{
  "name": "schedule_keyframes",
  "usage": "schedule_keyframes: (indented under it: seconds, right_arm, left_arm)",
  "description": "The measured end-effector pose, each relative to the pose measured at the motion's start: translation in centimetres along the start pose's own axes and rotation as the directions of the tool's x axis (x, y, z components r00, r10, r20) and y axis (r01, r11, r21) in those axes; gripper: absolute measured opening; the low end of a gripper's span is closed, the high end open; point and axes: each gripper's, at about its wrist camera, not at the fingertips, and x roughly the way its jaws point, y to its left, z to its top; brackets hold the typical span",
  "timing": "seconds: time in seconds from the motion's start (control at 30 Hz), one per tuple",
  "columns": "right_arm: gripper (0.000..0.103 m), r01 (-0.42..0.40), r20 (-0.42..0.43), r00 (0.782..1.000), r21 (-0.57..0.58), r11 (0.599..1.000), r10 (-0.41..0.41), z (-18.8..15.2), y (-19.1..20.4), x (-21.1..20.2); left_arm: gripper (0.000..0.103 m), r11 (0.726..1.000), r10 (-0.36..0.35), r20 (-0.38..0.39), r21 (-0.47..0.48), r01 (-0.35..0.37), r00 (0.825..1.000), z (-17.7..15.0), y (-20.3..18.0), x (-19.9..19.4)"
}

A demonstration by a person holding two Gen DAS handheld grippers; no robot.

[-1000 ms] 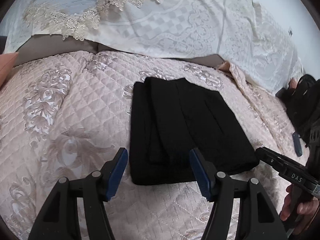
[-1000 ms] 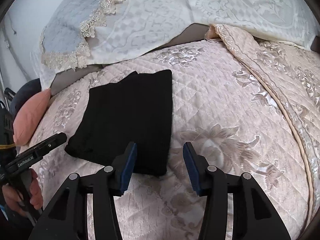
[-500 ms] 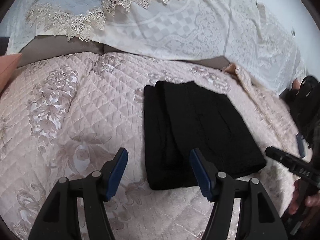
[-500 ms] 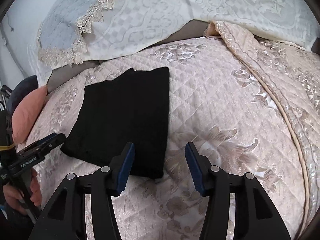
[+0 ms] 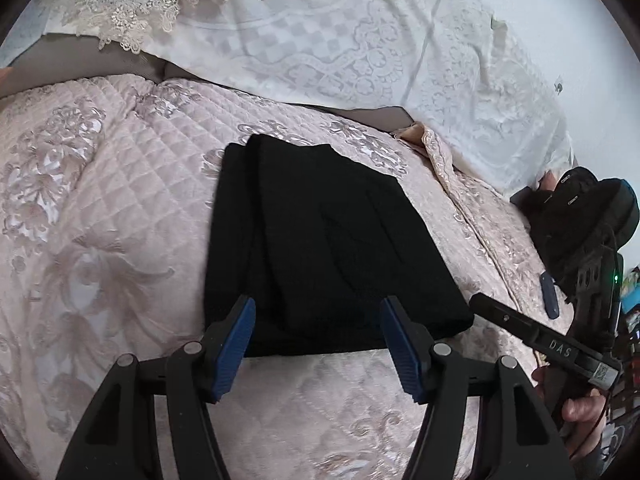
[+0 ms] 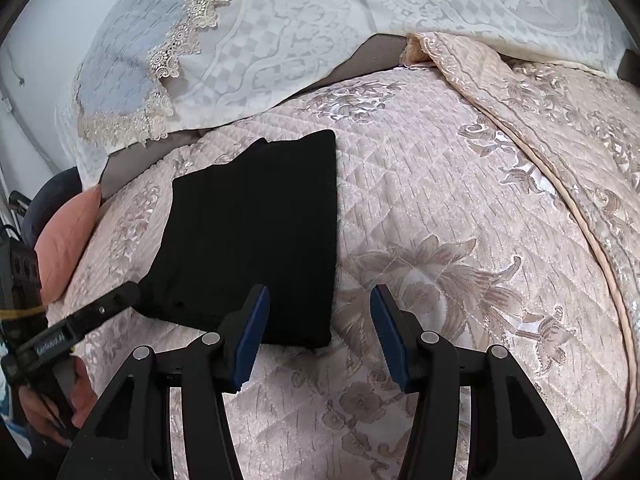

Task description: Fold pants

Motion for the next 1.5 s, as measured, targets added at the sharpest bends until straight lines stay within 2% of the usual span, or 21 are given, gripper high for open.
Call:
schedule_keyframes:
  seconds: [0.03,0.07,0.1,0.17,0.23,0.3,0.43,0.5,0.57,0.63,0.73,0.77,0.83,0.9,0.97,1.1,1.3,1.5]
  right_arm:
    - [0.053,0.001,0.0,1.0,-0.001,1.0,-0.001,0.0,0.0,0.0]
    - [0.053,0.0,0.001,1.0,0.0,1.0,0.0,0.0,-0.1,0.0]
    - [0.053,0.0,0.0,1.0,0.002,1.0,0.0,0.0,-0.1,0.0]
    - [0.053,-0.003,0.0,1.0,0.012,1.0,0.003,0.0,-0.2,0.1]
    - [0.053,-0.005,0.001,1.0,0.018,1.0,0.005,0.0,-0.3,0.1]
    - [0.053,-0.006,0.003,1.0,0.019,1.0,0.006,0.0,-0.3,0.1]
    - [0.053,-0.006,0.004,1.0,0.017,1.0,0.006,0.0,-0.2,0.1]
    - [0.053,-0.008,0.009,1.0,0.019,1.0,0.007,0.1,-0.1,-0.1]
    - [0.053,-0.018,0.023,1.0,0.019,1.0,0.018,0.1,0.1,-0.4]
    - [0.053,-0.021,0.009,1.0,0.008,1.0,0.021,-0.1,0.5,0.1]
    - [0.053,0.0,-0.058,0.998,-0.015,1.0,-0.001,-0.4,0.7,1.8]
    - [0.053,-0.005,-0.057,0.998,-0.01,1.0,0.004,-0.4,0.7,1.9]
    - [0.053,-0.027,-0.037,0.999,-0.013,1.0,0.027,0.1,0.8,1.4]
    - [0.053,-0.034,-0.026,0.999,-0.02,0.999,0.034,0.9,0.8,1.1]
    - [0.053,-0.059,-0.026,0.998,-0.015,0.998,0.059,1.8,0.7,1.1]
    - [0.053,-0.09,-0.037,0.995,0.009,0.996,0.09,3.1,0.2,2.1]
    - [0.053,-0.136,-0.073,0.988,0.039,0.99,0.139,4.2,-0.2,4.5]
    - [0.053,-0.174,-0.083,0.98,0.083,0.981,0.181,4.7,-1.1,6.2]
  left_arm:
    - [0.062,1.0,0.001,-0.001,0.005,-0.001,1.0,0.1,-0.1,0.2]
    - [0.055,1.0,0.01,-0.008,0.006,-0.01,1.0,0.1,-0.2,0.6]
    - [0.042,1.0,0.023,-0.02,-0.002,-0.023,1.0,0.1,-0.2,1.0]
    - [0.035,0.999,0.045,-0.039,-0.021,-0.046,0.998,0.2,0.0,1.5]
    - [0.021,0.998,0.062,-0.027,-0.024,-0.062,0.998,0.3,0.1,1.3]
    - [0.012,0.997,0.079,-0.017,-0.01,-0.079,0.997,0.4,0.1,0.9]
    - [0.007,0.992,0.122,0.0,0.002,-0.122,0.992,0.6,0.7,0.2]
    - [0.001,0.99,0.144,0.009,0.008,-0.144,0.99,0.6,1.3,0.1]
    - [0.001,0.975,0.221,0.007,0.03,-0.221,0.975,0.6,1.9,0.5]
    - [0.001,0.983,0.183,-0.031,-0.019,-0.183,0.983,0.5,3.4,0.9]
    - [0.001,0.984,0.177,0.002,-0.02,-0.177,0.984,0.6,3.7,-0.1]
    - [0.002,0.986,0.167,0.015,-0.027,-0.166,0.986,0.8,3.8,-0.6]
    - [0.01,0.992,0.119,0.013,-0.047,-0.118,0.993,1.3,4.3,-0.9]
    - [0.05,0.994,0.094,0.012,-0.065,-0.093,0.996,2.0,4.8,-0.7]
    - [0.061,0.995,0.054,0.014,-0.083,-0.052,0.998,2.7,5.1,-0.3]
    - [0.065,0.992,-0.005,-0.012,-0.126,0.003,1.0,4.0,5.9,1.4]
    - [0.065,0.989,-0.046,-0.084,-0.143,0.034,0.995,4.4,6.2,4.9]
    - [0.07,0.995,-0.039,-0.074,-0.099,0.031,0.997,4.7,5.5,6.4]
